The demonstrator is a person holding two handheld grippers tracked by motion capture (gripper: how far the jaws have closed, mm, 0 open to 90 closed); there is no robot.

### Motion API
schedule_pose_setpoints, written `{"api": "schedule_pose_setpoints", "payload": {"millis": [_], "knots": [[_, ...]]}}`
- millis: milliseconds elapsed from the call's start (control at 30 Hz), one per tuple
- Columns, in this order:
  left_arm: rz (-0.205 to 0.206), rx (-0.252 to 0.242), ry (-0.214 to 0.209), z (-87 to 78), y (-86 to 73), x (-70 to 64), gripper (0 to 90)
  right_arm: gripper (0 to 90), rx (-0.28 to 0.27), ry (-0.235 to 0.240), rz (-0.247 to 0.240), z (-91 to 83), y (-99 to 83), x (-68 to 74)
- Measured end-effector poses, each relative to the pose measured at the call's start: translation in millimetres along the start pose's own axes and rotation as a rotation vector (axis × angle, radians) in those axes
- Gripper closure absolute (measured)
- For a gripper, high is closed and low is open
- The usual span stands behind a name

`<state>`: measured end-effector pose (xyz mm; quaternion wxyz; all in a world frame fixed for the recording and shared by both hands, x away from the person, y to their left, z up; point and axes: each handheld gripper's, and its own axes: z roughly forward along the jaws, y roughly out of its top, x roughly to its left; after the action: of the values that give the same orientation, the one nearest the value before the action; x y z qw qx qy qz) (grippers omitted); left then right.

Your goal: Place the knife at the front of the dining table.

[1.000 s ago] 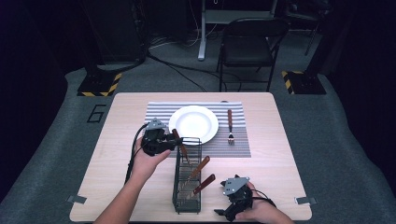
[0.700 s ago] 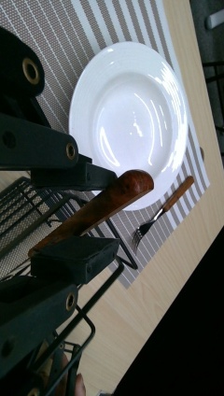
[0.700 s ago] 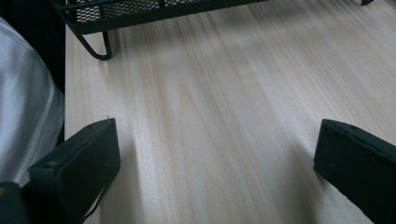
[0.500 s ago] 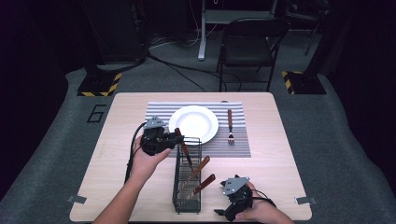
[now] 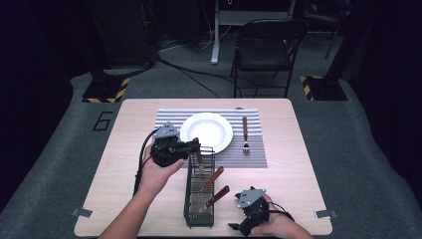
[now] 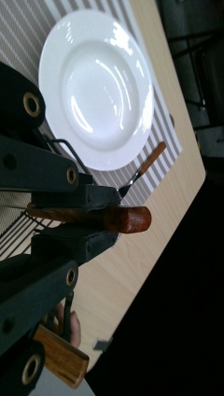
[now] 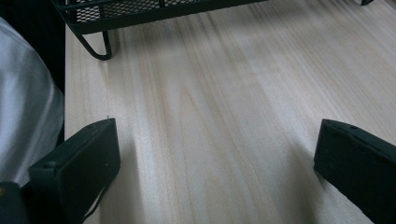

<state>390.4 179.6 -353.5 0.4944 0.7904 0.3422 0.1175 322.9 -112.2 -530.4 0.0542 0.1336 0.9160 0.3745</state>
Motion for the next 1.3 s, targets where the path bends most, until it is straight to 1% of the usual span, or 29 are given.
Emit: {"api": "schedule_pose_setpoints", "payload": {"millis": [33, 100, 133, 167, 200, 300, 333, 367, 400, 500, 600, 667, 733, 767, 833, 900, 967, 1000, 1033, 1067, 1133, 1167, 1267, 1300], "knots": [[0.007, 0.004, 0.007, -0.6, 0.9, 0.2, 80.5, 0.0, 0.000, 0.000, 0.000, 0.0, 0.0, 0.0], [0.016, 0.001, 0.035, -1.2, 2.1, 0.6, 80.5, 0.0, 0.000, 0.000, 0.000, 0.0, 0.0, 0.0], [0.016, 0.001, 0.035, -1.2, 2.1, 0.6, 80.5, 0.0, 0.000, 0.000, 0.000, 0.0, 0.0, 0.0], [0.025, 0.000, 0.049, -0.9, 1.9, 1.5, 80.5, 0.0, 0.000, 0.000, 0.000, 0.0, 0.0, 0.0], [0.025, 0.005, 0.052, -0.9, 1.7, 2.0, 80.5, 0.0, 0.000, 0.000, 0.000, 0.0, 0.0, 0.0], [0.021, -0.007, 0.051, 0.5, -0.1, 3.0, 80.4, 0.0, 0.000, 0.000, 0.000, 0.0, 0.0, 0.0], [0.019, -0.021, 0.051, 0.9, -2.0, 3.4, 80.4, 0.0, 0.000, 0.001, 0.001, 0.0, 0.0, 0.1], [0.019, -0.021, 0.051, 0.9, -2.0, 3.4, 80.3, 0.0, 0.000, 0.001, 0.001, 0.0, 0.0, 0.1], [0.015, -0.033, 0.048, 1.3, -3.9, 3.6, 80.2, 0.0, 0.000, 0.001, 0.001, -0.1, 0.0, 0.1], [0.009, -0.037, 0.046, 2.4, -6.1, 4.2, 80.0, 0.0, 0.000, 0.001, 0.000, 0.0, 0.0, 0.0], [0.003, -0.020, 0.044, 8.0, -13.2, 6.2, 79.3, 0.0, 0.000, 0.001, 0.001, 0.0, 0.0, 0.0], [-0.003, -0.025, 0.044, 9.7, -15.5, 6.2, 79.1, 0.0, 0.000, 0.001, 0.001, 0.0, 0.0, 0.0], [-0.013, -0.040, 0.036, 12.4, -21.2, 7.1, 79.1, 0.0, 0.000, 0.001, 0.000, 0.0, 0.0, 0.0], [-0.014, -0.037, 0.031, 13.1, -22.8, 7.3, 79.0, 0.0, 0.000, -0.001, 0.002, 0.0, 0.0, 0.1], [-0.017, -0.029, 0.036, 15.6, -26.3, 7.9, 78.6, 0.0, 0.000, 0.001, 0.001, -0.1, 0.0, 0.0], [-0.005, 0.006, 0.060, 19.5, -30.8, 8.5, 78.1, 0.0, 0.000, 0.001, 0.001, -0.1, 0.0, 0.1], [-0.002, 0.024, 0.066, 24.7, -37.4, 9.5, 77.8, 0.0, 0.000, 0.001, 0.001, 0.0, 0.0, 0.0], [-0.006, 0.036, 0.065, 26.6, -40.4, 9.8, 77.8, 0.0, 0.000, 0.001, 0.001, 0.0, 0.0, 0.0], [-0.006, 0.036, 0.065, 26.6, -40.4, 9.8, 77.8, 0.0, 0.000, 0.001, 0.001, 0.0, 0.0, 0.0], [-0.005, 0.039, 0.072, 29.2, -45.4, 10.7, 77.8, 0.0, 0.000, 0.001, 0.001, 0.0, 0.0, 0.1], [-0.007, 0.037, 0.073, 30.4, -47.7, 10.8, 77.9, 0.0, 0.000, 0.001, 0.001, 0.0, 0.0, 0.0], [-0.010, 0.048, 0.071, 31.9, -50.3, 10.8, 77.9, 0.0, 0.001, 0.002, 0.001, -0.1, 0.0, 0.0], [0.002, 0.040, 0.072, 33.1, -53.4, 10.1, 78.7, 0.0, 0.001, 0.002, 0.001, -0.1, 0.0, 0.0], [-0.002, 0.036, 0.072, 33.0, -53.7, 9.5, 79.1, 0.0, 0.000, 0.001, 0.001, 0.0, 0.0, 0.0]]}}
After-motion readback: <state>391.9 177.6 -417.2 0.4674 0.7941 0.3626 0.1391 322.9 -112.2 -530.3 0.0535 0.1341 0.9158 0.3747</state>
